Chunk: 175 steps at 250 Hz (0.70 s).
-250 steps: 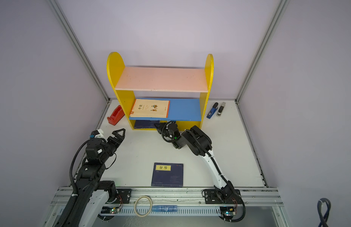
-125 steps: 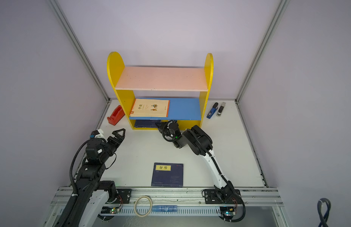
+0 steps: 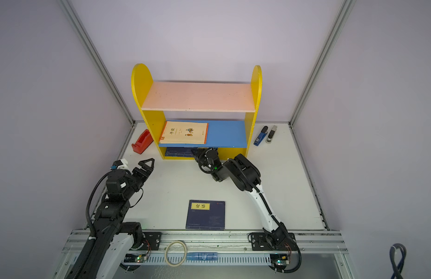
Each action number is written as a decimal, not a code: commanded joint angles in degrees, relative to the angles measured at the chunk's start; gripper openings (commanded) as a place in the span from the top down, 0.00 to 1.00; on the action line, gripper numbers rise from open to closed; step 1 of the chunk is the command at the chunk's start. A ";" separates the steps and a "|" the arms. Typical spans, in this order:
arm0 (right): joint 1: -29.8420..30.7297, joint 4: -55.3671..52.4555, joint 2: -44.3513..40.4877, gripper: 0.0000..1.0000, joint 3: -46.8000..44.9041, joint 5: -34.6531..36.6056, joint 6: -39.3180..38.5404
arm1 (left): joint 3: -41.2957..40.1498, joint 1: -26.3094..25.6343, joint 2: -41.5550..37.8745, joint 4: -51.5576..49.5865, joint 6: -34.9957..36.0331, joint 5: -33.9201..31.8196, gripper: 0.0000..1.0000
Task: Stacking books/files
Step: Place the book on the bookshelf.
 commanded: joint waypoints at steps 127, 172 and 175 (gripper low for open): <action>-0.25 -11.98 -7.50 0.59 -5.64 3.86 -8.57 | 0.10 0.05 -0.26 1.09 0.03 1.29 0.00; -0.34 -13.15 -10.45 0.59 -9.62 8.56 -9.49 | 0.10 0.01 -0.20 1.09 0.00 1.31 0.00; -0.34 -13.00 -10.41 0.59 -9.67 8.70 -9.49 | 0.14 0.01 -0.27 1.09 0.02 1.35 0.00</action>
